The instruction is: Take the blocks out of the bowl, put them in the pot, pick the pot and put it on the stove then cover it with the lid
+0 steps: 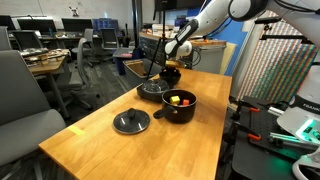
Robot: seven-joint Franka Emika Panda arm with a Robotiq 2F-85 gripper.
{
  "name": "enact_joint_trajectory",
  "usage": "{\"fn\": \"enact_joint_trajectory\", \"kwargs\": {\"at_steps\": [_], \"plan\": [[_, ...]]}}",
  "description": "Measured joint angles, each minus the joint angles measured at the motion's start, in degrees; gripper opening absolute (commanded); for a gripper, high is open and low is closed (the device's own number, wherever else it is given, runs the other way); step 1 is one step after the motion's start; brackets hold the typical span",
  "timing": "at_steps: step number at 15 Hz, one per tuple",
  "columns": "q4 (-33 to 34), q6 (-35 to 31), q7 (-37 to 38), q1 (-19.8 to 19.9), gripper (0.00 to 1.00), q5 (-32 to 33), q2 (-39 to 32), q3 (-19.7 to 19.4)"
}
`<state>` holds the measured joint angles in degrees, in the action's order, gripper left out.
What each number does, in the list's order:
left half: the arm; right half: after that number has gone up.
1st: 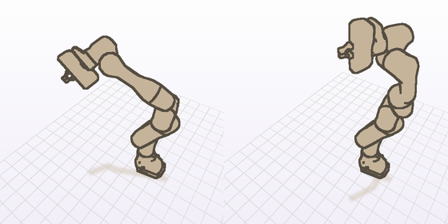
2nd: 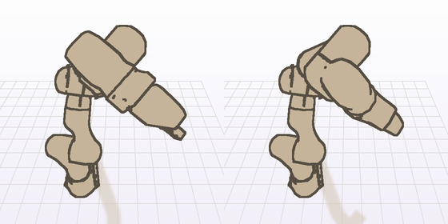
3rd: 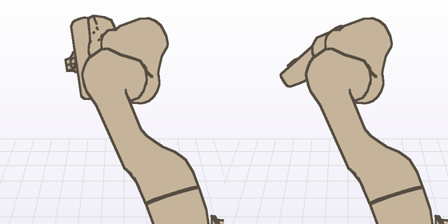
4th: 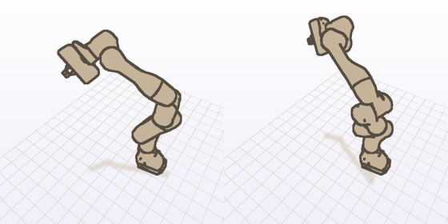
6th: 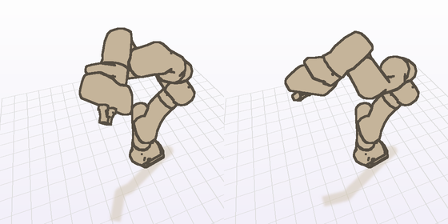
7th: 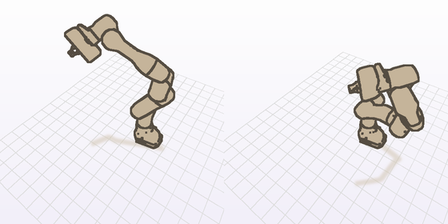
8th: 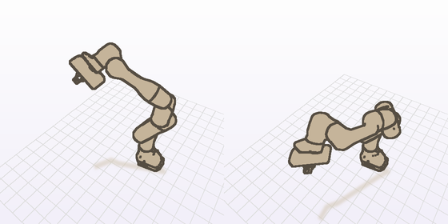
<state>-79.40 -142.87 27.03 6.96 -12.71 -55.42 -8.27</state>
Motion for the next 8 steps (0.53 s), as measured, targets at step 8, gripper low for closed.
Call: {"fn": "enact_joint_trajectory", "kwargs": {"at_steps": [8], "plan": [[-3.39,-0.4,-4.17,0.03,0.15,-1.62,10.52,4.38]]}}
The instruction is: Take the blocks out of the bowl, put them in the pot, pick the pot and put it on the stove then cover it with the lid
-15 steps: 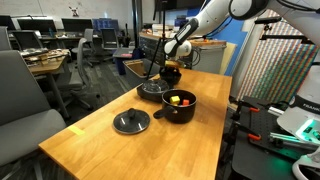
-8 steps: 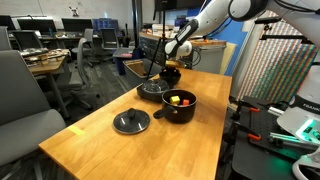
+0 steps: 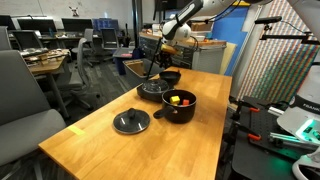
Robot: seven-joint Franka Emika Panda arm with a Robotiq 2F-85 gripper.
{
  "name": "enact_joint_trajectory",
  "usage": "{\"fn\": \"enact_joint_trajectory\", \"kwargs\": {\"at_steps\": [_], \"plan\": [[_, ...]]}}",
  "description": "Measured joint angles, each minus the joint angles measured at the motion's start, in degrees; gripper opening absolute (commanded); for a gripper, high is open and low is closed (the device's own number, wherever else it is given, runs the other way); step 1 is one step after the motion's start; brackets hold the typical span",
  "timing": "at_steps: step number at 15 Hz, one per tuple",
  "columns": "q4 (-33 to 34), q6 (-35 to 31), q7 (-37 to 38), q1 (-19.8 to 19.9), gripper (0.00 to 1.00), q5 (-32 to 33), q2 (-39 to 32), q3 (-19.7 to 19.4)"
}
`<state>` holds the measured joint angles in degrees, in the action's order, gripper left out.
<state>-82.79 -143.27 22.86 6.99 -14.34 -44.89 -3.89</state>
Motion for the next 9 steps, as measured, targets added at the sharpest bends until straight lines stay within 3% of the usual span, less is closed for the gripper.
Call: {"fn": "enact_joint_trajectory", "kwargs": {"at_steps": [1,4,9], "plan": [[-0.94,0.1,-0.61,-0.06,0.34,-0.15,2.23,0.75],[-3.58,0.85,-0.86,-0.28,0.56,-0.16,5.88,0.93],[-7.21,3.12,-0.82,0.64,0.94,-0.16,4.0,-1.7]]}}
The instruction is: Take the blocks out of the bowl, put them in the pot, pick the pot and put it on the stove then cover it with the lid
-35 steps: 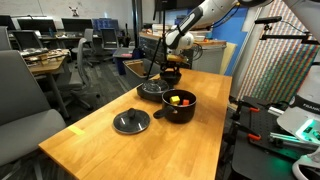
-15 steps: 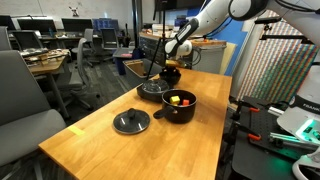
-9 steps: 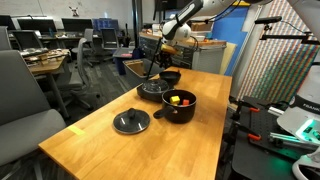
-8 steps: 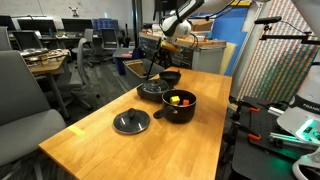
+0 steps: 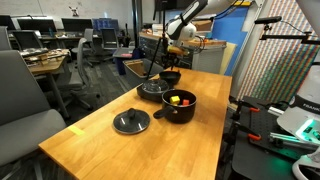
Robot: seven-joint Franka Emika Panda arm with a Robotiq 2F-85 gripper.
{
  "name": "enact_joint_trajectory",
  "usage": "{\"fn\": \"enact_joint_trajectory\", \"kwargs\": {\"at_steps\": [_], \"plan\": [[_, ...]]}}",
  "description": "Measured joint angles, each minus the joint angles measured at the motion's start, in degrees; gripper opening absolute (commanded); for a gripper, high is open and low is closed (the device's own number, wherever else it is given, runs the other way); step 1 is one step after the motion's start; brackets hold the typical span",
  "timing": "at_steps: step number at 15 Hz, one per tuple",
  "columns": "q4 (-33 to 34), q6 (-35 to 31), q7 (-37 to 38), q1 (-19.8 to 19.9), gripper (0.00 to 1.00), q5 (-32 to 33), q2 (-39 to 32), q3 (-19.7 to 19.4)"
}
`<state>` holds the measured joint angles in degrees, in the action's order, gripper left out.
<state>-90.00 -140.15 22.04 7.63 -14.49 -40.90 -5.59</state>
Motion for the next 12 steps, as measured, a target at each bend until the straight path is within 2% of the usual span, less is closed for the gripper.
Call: {"fn": "enact_joint_trajectory", "kwargs": {"at_steps": [2,5,12], "plan": [[-0.01,0.78,0.0,0.85,1.0,0.0,-1.88,-0.12],[1.65,1.44,0.08,1.37,1.0,0.0,-4.9,-0.14],[10.08,3.38,3.45,0.37,1.0,0.02,-12.1,-0.25]]}}
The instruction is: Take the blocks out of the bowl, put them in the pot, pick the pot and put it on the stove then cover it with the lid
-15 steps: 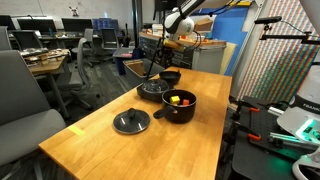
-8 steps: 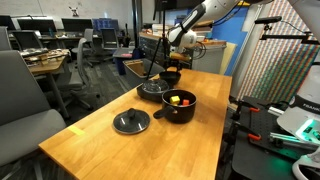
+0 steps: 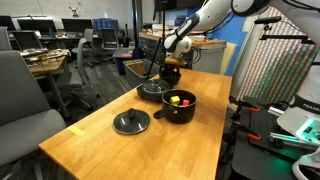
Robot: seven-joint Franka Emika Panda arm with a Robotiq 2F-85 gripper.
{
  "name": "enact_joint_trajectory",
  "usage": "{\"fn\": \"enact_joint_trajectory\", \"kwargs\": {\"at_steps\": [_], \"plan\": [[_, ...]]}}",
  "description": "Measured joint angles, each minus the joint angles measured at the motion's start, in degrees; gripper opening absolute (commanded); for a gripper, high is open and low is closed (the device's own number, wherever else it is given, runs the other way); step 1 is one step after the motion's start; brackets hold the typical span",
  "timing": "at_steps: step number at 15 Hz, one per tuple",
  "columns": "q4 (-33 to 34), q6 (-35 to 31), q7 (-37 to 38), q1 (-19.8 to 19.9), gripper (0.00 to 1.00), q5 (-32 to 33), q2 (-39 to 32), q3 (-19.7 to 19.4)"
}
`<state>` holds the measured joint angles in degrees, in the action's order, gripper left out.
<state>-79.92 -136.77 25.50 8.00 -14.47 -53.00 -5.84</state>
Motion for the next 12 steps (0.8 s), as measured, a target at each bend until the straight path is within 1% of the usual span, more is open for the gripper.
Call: {"fn": "enact_joint_trajectory", "kwargs": {"at_steps": [1,2,3,4,6,10,11,12], "plan": [[1.02,0.68,0.72,-0.28,1.0,0.0,-0.93,-0.11],[1.94,1.69,1.63,-0.5,0.81,0.01,-1.82,-0.23],[2.74,2.88,2.7,-0.59,0.75,0.01,-2.58,-0.33],[3.43,3.96,3.75,-0.6,0.66,0.01,-3.21,-0.52],[4.56,5.94,5.55,-0.58,0.51,0.01,-3.99,-1.32],[5.93,7.65,7.14,-0.22,0.2,-0.04,-3.93,-1.62],[5.96,7.7,7.14,-0.05,0.15,-0.04,-3.82,-1.62],[5.99,7.97,7.1,0.14,0.17,-0.14,-3.46,-1.5]]}}
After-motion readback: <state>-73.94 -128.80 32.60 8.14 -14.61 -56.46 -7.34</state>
